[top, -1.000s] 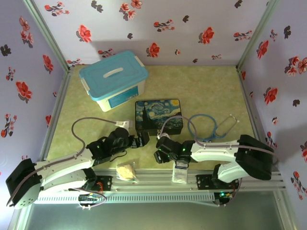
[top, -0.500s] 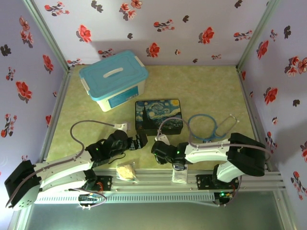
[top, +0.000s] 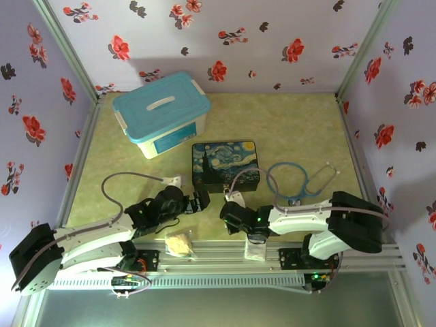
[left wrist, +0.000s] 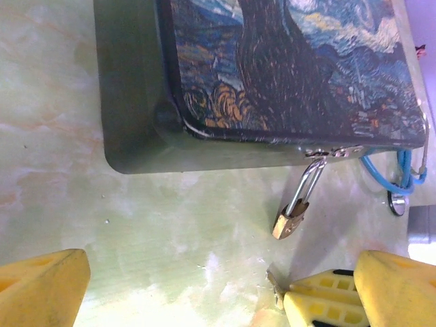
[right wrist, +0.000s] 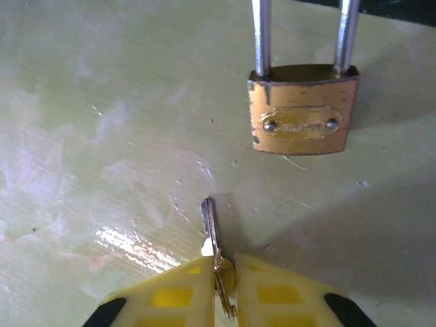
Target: Unlock a padlock with a key
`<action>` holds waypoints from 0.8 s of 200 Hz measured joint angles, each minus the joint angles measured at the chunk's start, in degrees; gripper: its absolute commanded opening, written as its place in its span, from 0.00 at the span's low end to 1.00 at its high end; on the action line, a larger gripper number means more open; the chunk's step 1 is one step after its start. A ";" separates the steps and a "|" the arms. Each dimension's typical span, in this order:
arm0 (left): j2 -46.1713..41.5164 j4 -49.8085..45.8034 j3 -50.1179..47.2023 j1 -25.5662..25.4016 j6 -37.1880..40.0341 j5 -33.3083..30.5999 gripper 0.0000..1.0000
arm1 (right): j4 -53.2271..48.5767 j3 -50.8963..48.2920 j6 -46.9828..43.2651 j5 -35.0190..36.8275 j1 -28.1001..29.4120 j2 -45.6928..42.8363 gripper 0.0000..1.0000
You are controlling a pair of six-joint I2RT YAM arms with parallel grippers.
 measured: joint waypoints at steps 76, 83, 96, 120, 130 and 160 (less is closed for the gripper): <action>7.06 7.28 0.00 -3.43 -1.27 0.00 0.94 | 7.45 -7.41 -2.14 -7.72 -5.60 -7.23 0.05; 7.45 7.50 0.00 -3.69 -1.29 0.00 0.94 | 7.93 -8.15 -2.36 -8.24 -6.01 -8.24 0.04; 7.96 8.09 0.00 -4.04 -1.29 0.00 0.94 | 8.94 -9.40 -2.40 -9.25 -6.75 -10.03 0.04; 8.13 11.21 -0.20 -4.15 -2.73 -0.02 0.90 | 10.91 -10.67 -2.27 -10.56 -8.31 -11.87 0.03; 8.13 12.96 -0.55 -4.28 -3.69 -0.24 0.90 | 11.28 -10.69 -2.16 -10.71 -8.61 -12.09 0.02; 7.34 16.57 -2.19 -5.88 -8.24 -2.45 0.90 | 11.78 -10.69 -0.81 -10.38 -8.72 -12.28 0.01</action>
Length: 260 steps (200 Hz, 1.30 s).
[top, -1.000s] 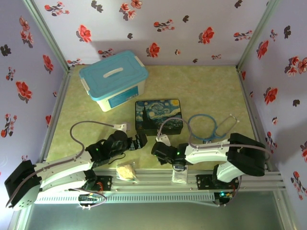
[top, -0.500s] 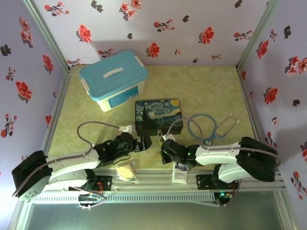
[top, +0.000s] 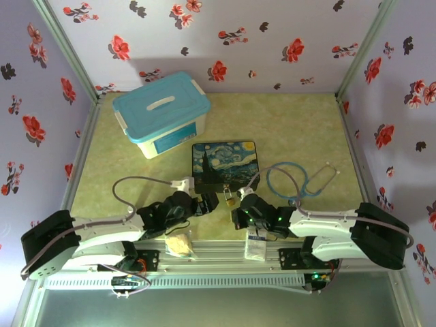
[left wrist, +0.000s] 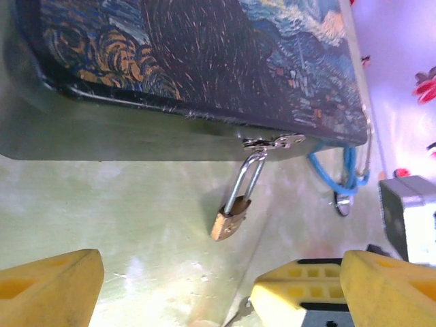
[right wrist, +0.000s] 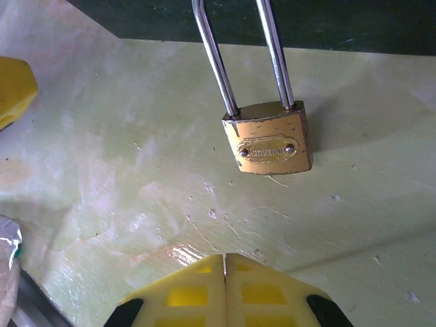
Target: Unlock a padlock with a key
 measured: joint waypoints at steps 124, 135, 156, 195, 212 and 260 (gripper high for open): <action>3.76 24.30 -6.25 -4.74 -32.22 -8.02 1.00 | 10.38 4.83 2.03 9.01 -0.15 -5.18 0.01; 6.78 27.52 -5.92 -5.40 -33.86 -8.57 1.00 | 12.90 5.16 1.70 8.72 -0.15 -3.21 0.01; 12.52 34.40 -5.66 -6.80 -36.28 -10.95 1.00 | 16.44 6.34 0.90 7.65 -0.15 0.98 0.01; 17.94 41.22 -5.18 -7.74 -38.07 -17.44 1.00 | 22.38 6.82 0.55 7.30 -1.03 5.27 0.01; 17.94 42.64 -4.98 -7.93 -38.32 -19.12 1.00 | 26.01 6.47 0.87 7.30 -1.07 5.90 0.01; 17.92 48.26 -4.57 -8.90 -38.29 -20.02 0.93 | 33.40 4.42 1.73 5.70 1.09 7.67 0.01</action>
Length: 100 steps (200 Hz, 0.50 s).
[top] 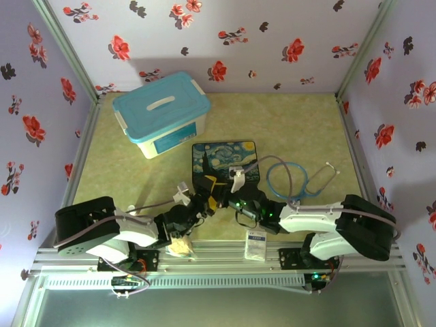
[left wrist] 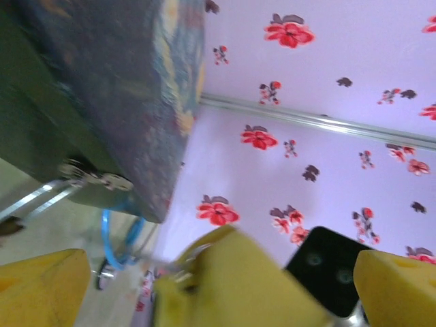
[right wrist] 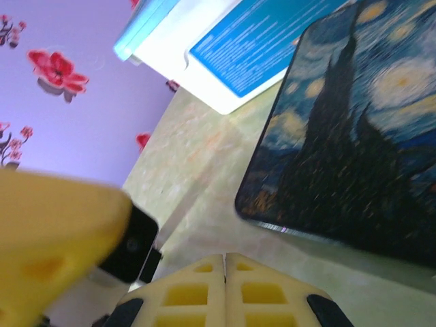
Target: Unlock a padlock with a key
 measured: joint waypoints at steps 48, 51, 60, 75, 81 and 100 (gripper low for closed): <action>-1.11 0.90 -0.07 -0.15 1.38 -0.39 0.83 | 3.56 -1.81 1.22 -0.15 0.70 0.17 0.01; -1.11 0.90 -0.09 -0.15 1.38 -0.39 0.82 | 3.72 -1.86 1.25 -0.15 0.70 0.17 0.01; -1.14 1.01 -0.26 -0.15 1.38 -0.42 0.79 | 3.91 -1.95 1.27 -0.15 0.70 0.13 0.01; -1.14 1.33 -0.83 -0.15 1.36 -0.61 0.74 | 4.02 -2.27 1.33 -0.13 0.85 0.02 0.01; -1.14 1.33 -0.94 -0.15 1.44 -0.72 0.71 | 3.96 -2.47 1.38 -0.13 0.92 -0.07 0.01; -1.14 1.36 -1.11 -0.15 1.90 -0.87 0.66 | 3.98 -2.89 1.42 -0.11 0.92 -0.85 0.02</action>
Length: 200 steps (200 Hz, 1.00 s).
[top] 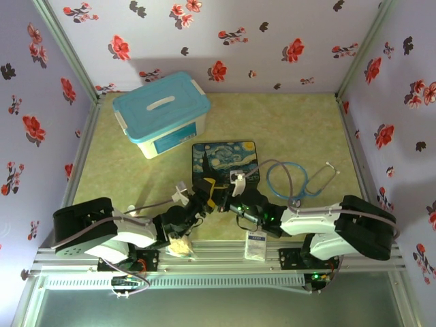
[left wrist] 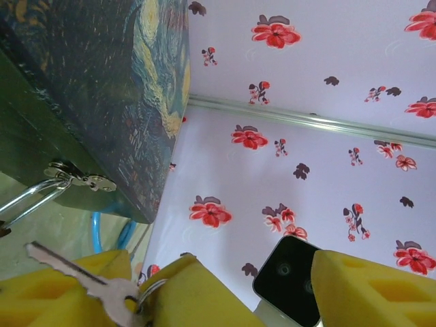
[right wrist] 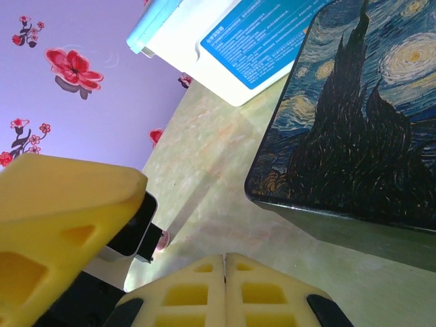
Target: Unlock a padlock with a key
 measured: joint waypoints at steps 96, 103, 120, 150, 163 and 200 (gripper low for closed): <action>1.62 0.42 0.00 0.00 5.01 -0.59 0.37 | -4.85 -0.83 -0.22 0.42 0.04 -4.57 0.02; 2.16 0.50 0.00 0.00 5.11 -0.61 0.37 | -5.44 -0.83 -0.22 0.42 0.04 -4.63 0.02; 3.17 0.63 0.00 0.00 5.53 -0.63 0.35 | -6.56 -0.85 -0.24 0.46 0.04 -4.74 0.02; 3.39 0.61 0.00 0.00 6.38 -0.87 0.28 | -7.13 -1.16 -0.24 0.61 0.07 -5.44 0.03; 3.39 0.57 0.00 0.00 6.99 -1.07 0.25 | -7.10 -1.60 -0.24 0.81 0.04 -6.14 0.03; 3.39 0.46 0.00 0.00 7.72 -1.09 0.17 | -7.10 -1.99 -0.24 1.05 0.07 -6.88 0.03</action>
